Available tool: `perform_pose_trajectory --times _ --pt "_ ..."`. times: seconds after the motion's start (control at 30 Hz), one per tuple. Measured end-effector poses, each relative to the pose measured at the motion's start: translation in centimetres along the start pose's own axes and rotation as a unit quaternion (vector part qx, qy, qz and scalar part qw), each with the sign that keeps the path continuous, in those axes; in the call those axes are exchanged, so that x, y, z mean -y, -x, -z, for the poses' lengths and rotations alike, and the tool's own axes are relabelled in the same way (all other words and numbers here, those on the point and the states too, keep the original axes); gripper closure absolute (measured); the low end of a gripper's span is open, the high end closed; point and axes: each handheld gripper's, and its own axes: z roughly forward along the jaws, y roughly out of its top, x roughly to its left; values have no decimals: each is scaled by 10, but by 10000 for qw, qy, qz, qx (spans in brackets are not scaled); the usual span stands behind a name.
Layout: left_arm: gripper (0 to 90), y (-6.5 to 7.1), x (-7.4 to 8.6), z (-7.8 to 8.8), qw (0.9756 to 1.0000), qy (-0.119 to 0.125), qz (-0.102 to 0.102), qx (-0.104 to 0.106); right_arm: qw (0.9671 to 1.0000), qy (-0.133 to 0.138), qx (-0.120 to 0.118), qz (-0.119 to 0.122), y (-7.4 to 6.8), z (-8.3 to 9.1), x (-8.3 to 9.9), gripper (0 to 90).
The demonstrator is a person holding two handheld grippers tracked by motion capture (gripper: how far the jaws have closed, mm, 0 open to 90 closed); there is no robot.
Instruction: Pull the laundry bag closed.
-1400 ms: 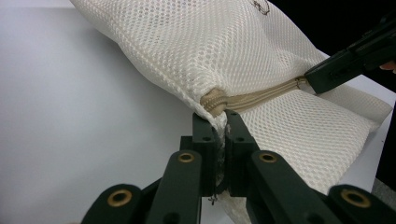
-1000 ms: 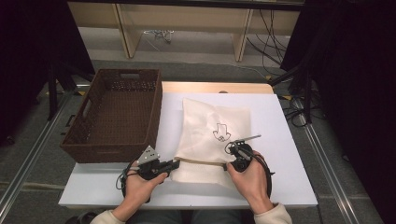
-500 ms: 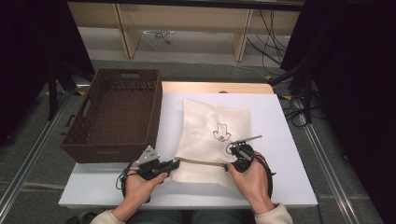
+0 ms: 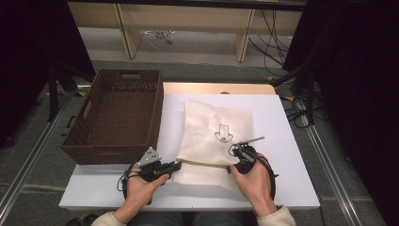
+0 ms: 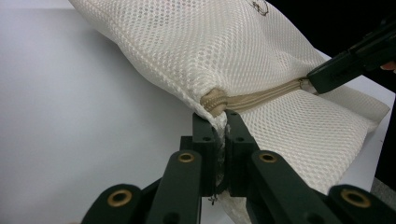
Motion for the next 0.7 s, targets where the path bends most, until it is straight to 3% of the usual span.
perform_pose_trajectory --times 0.37,0.4,0.47,0.5,0.57,0.7 --pt "855 0 0 0 10000 -1 34 -23 10000 45 8 41 4 0 1 876" --pt "855 -1 0 0 10000 -4 -26 0 10000 34 11 4 4 1 1 876" --pt "855 -1 0 0 10000 -4 48 -39 9999 -26 70 -138 2 1 1 876" --pt "855 -1 0 0 10000 3 55 -28 10000 9 56 -1 4 0 1 877" --pt "855 0 0 0 10000 -6 41 -35 9999 -34 32 -126 3 1 1 876" --pt "854 0 0 0 10000 1 47 -54 10000 9 23 -39 5 1 1 877"
